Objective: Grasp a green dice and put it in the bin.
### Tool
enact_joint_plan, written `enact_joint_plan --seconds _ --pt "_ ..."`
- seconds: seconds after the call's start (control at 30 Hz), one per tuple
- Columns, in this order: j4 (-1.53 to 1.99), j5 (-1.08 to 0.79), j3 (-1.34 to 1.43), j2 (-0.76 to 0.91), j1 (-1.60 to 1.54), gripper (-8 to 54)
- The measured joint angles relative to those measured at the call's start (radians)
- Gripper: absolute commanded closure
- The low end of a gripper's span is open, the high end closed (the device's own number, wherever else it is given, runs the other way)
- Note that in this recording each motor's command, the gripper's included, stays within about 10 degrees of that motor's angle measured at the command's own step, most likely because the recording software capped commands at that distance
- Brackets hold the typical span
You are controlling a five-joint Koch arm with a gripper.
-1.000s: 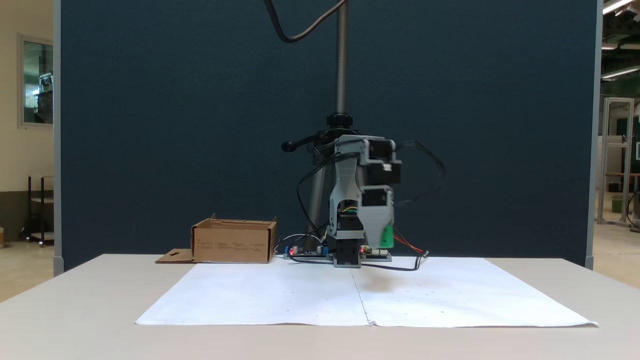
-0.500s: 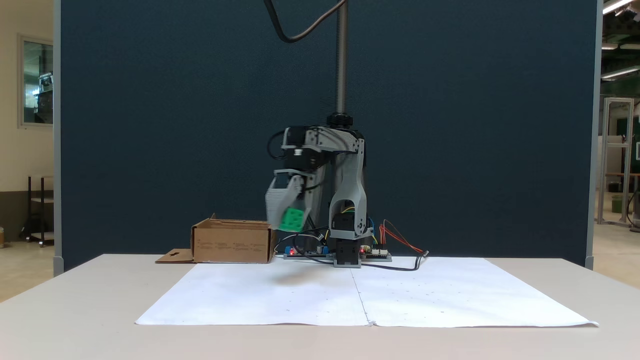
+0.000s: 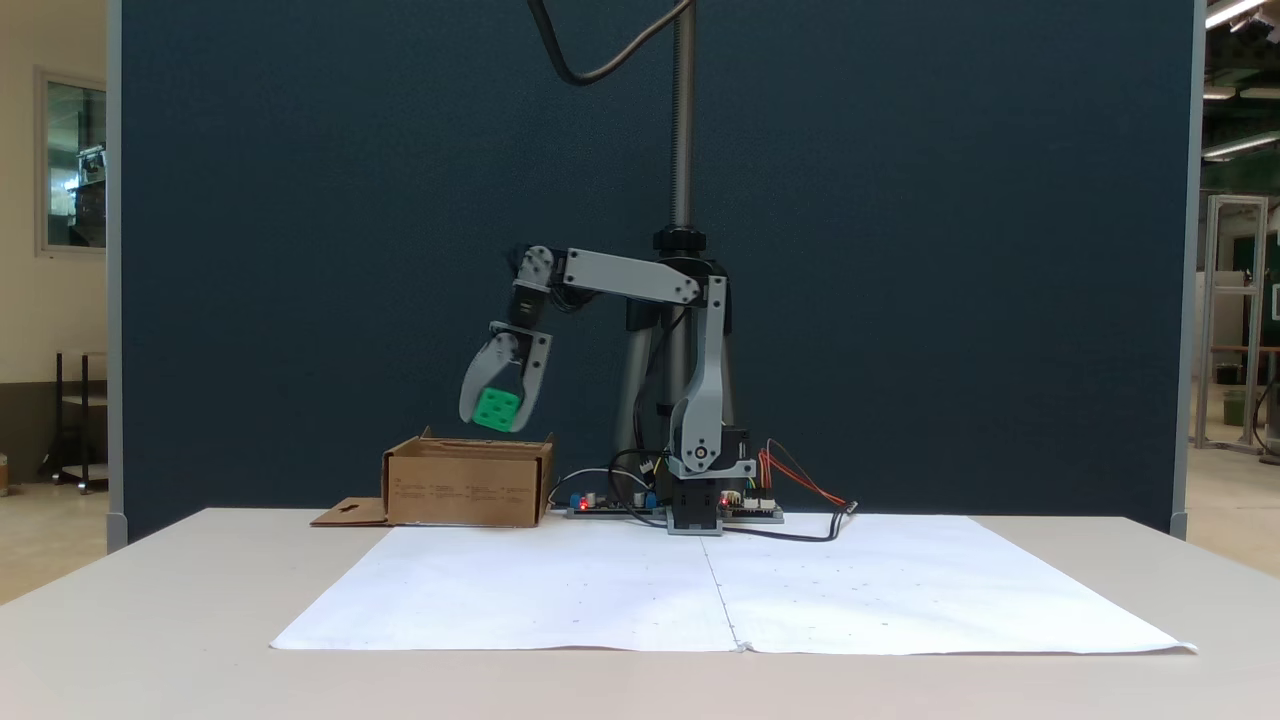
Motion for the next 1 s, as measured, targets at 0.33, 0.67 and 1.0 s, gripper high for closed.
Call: enact_joint_plan --seconds 0.33,0.67,1.0 --pt "0.002 -0.163 -0.026 -0.149 0.275 33.5" --pt "-0.002 -0.170 -0.052 -0.195 0.282 1.2" --pt "-0.218 -0.183 -0.051 -0.198 0.137 1.6"
